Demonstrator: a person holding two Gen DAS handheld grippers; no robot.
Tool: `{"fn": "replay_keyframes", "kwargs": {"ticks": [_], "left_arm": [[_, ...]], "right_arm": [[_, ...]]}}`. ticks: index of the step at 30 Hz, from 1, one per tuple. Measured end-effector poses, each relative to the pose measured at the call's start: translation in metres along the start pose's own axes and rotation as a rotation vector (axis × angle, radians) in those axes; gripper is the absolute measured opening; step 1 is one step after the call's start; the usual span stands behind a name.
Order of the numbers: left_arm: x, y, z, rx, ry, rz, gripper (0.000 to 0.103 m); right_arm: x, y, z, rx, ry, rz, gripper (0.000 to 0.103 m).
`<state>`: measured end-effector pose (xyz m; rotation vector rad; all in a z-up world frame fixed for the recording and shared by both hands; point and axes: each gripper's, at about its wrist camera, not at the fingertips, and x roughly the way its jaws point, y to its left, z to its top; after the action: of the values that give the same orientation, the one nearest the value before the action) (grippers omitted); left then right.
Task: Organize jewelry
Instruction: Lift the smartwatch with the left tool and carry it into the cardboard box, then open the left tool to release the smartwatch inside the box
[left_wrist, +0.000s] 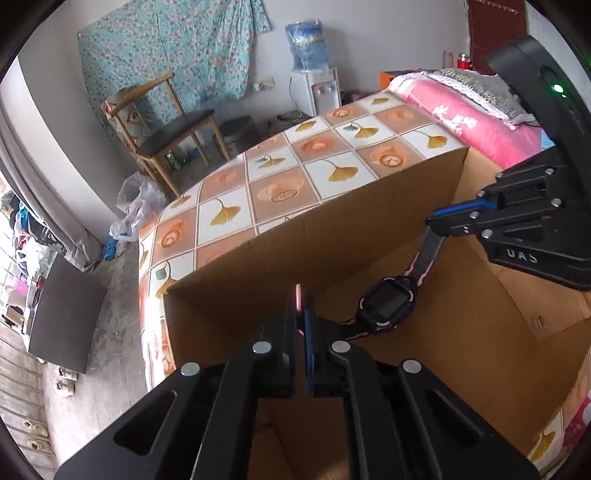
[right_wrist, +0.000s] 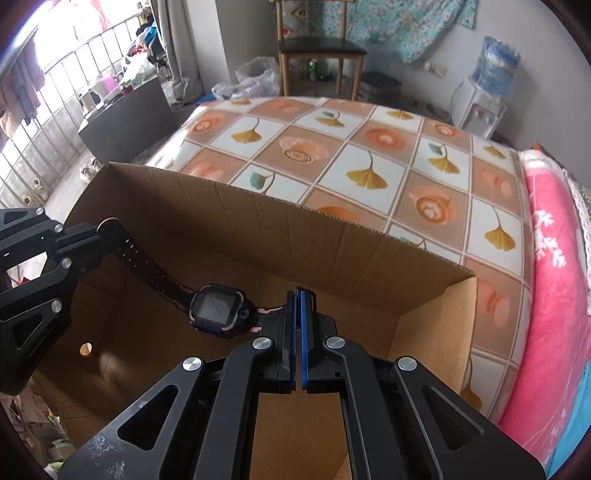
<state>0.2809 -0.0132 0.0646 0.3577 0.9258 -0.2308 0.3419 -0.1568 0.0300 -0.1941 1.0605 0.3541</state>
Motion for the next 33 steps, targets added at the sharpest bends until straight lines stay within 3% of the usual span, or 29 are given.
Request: {"fn": "replay_keyframes", "kwargs": {"ticks": [7, 10, 14, 18, 21, 24, 29, 33], "left_arm": [[0.010, 0.010, 0.001, -0.050, 0.028, 0.013, 0.007], [0.005, 0.011, 0.000, -0.053, 0.024, 0.031, 0.027], [-0.012, 0.015, -0.004, -0.070, -0.014, 0.023, 0.045], [-0.036, 0.015, -0.014, -0.064, -0.071, 0.039, 0.056], [-0.060, 0.019, -0.026, -0.089, -0.112, 0.044, 0.063], [-0.090, 0.027, -0.043, -0.134, -0.173, 0.027, 0.069], [-0.146, 0.032, -0.097, -0.212, -0.305, -0.031, 0.085], [-0.159, 0.023, -0.147, -0.255, -0.321, -0.037, 0.093]], "right_arm": [[0.003, -0.008, 0.000, 0.045, 0.021, 0.000, 0.006], [-0.002, -0.011, -0.002, 0.053, 0.003, -0.017, 0.015], [-0.021, -0.014, -0.003, 0.053, -0.063, -0.035, 0.024], [-0.052, -0.025, -0.010, 0.071, -0.142, -0.045, 0.028], [-0.083, -0.038, -0.024, 0.119, -0.212, -0.034, 0.039], [-0.115, -0.051, -0.048, 0.190, -0.276, -0.001, 0.051], [-0.171, -0.054, -0.119, 0.258, -0.411, 0.045, 0.068], [-0.180, -0.049, -0.180, 0.327, -0.437, 0.044, 0.074]]}}
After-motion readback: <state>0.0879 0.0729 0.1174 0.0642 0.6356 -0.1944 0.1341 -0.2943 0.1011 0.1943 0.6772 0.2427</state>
